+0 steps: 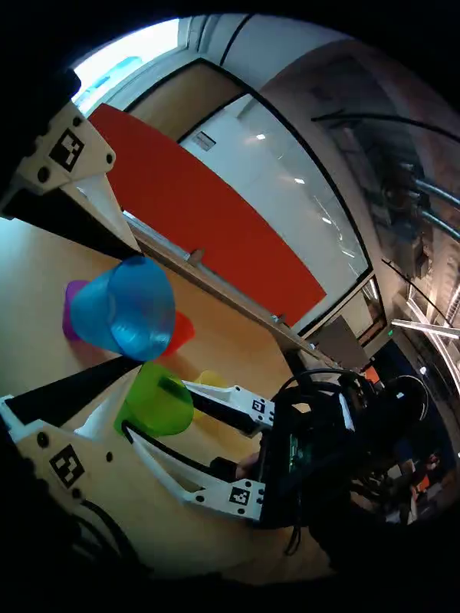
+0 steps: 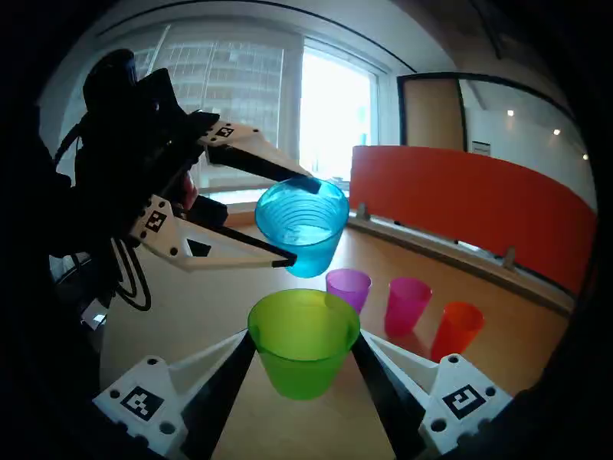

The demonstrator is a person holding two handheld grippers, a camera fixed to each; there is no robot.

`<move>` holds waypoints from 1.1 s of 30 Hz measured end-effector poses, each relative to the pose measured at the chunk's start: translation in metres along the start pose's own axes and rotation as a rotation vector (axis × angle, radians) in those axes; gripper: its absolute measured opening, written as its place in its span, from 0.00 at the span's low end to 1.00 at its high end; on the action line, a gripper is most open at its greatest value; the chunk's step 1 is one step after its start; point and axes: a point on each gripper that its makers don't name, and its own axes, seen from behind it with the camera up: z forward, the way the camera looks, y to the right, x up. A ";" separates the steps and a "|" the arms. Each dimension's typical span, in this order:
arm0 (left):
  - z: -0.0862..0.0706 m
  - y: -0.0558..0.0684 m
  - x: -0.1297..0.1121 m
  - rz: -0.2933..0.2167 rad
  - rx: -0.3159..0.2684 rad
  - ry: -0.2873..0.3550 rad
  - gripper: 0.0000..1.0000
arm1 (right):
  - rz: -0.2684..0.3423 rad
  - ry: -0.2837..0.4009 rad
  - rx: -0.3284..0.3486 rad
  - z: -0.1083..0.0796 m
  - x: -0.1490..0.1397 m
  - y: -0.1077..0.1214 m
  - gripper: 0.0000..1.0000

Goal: Pour water

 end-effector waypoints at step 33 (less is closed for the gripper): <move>0.000 0.002 0.015 0.185 0.014 0.000 0.88 | -0.011 -0.006 -0.009 0.000 0.000 0.004 0.91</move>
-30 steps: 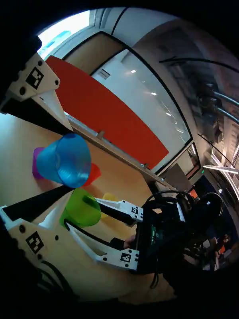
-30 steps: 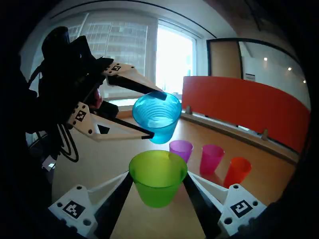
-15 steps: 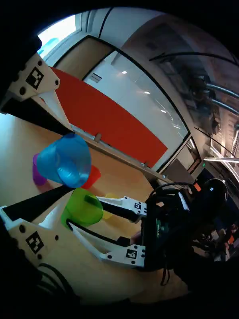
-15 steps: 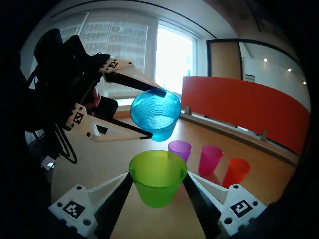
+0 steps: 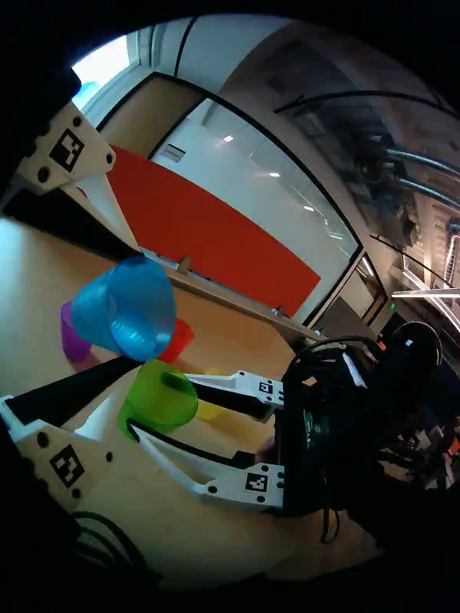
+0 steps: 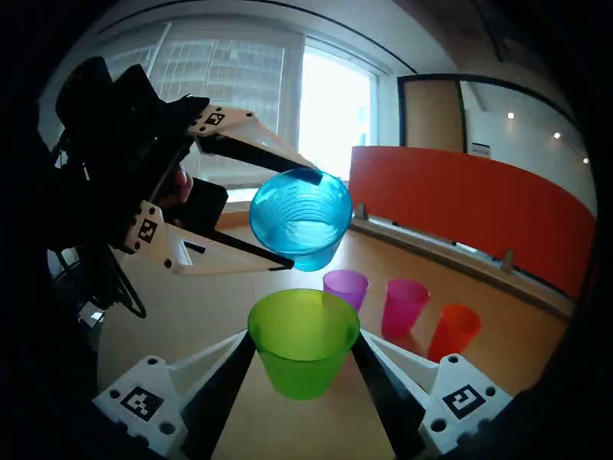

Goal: Pour water

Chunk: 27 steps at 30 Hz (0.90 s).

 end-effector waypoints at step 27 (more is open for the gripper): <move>0.002 0.002 0.014 0.109 -0.003 0.003 0.88 | -0.004 0.005 0.004 -0.001 0.002 -0.002 0.91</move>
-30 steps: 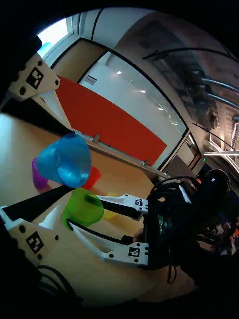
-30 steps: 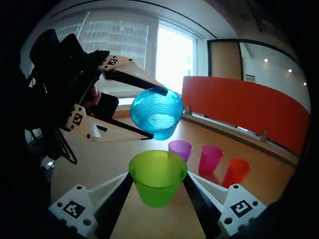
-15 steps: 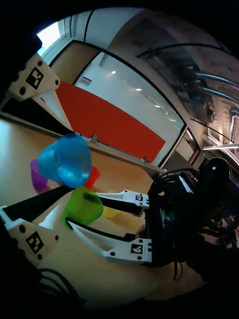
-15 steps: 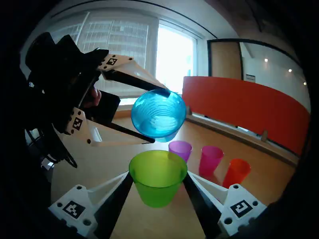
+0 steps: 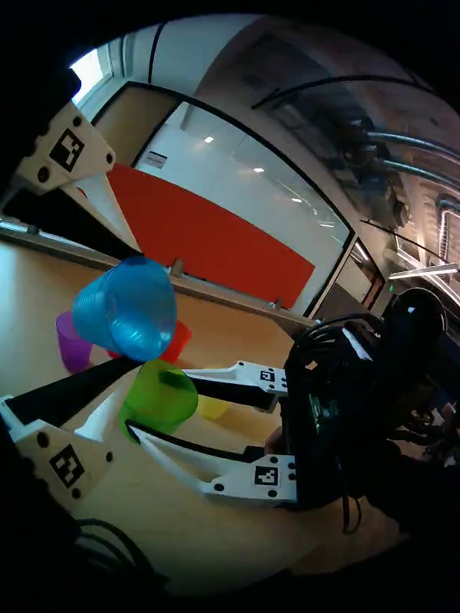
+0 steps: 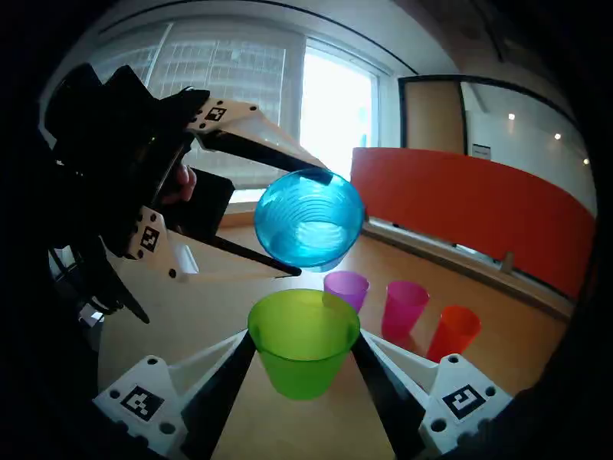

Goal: Pour water

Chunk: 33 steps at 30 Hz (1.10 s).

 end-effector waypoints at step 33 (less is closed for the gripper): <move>-0.004 0.001 0.009 0.102 0.010 -0.005 0.88 | -0.001 0.005 0.002 -0.001 0.001 0.000 0.91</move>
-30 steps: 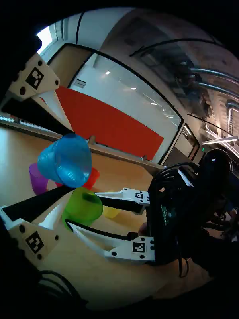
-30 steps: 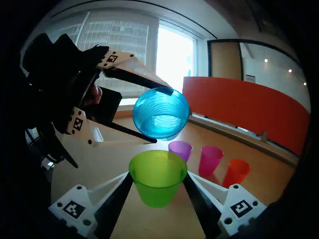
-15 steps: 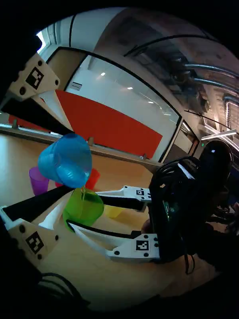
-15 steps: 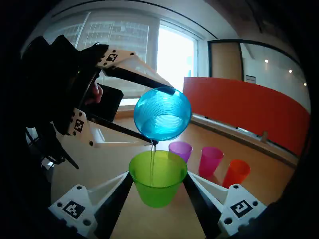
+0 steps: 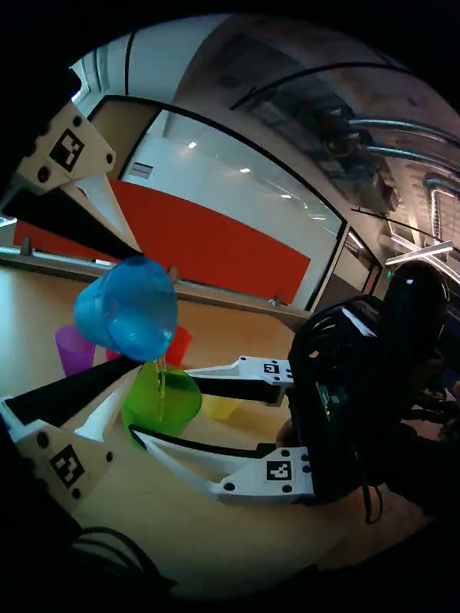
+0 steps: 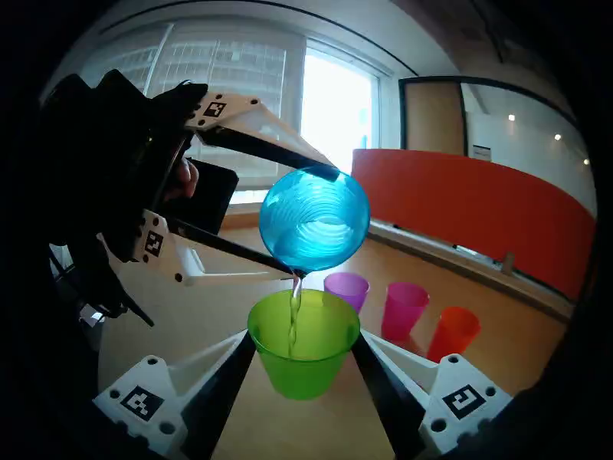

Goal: Pour water

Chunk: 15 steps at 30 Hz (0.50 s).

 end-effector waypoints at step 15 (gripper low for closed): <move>0.002 -0.001 0.000 0.020 0.008 -0.002 0.88 | 0.000 0.002 -0.001 0.000 -0.001 0.001 0.91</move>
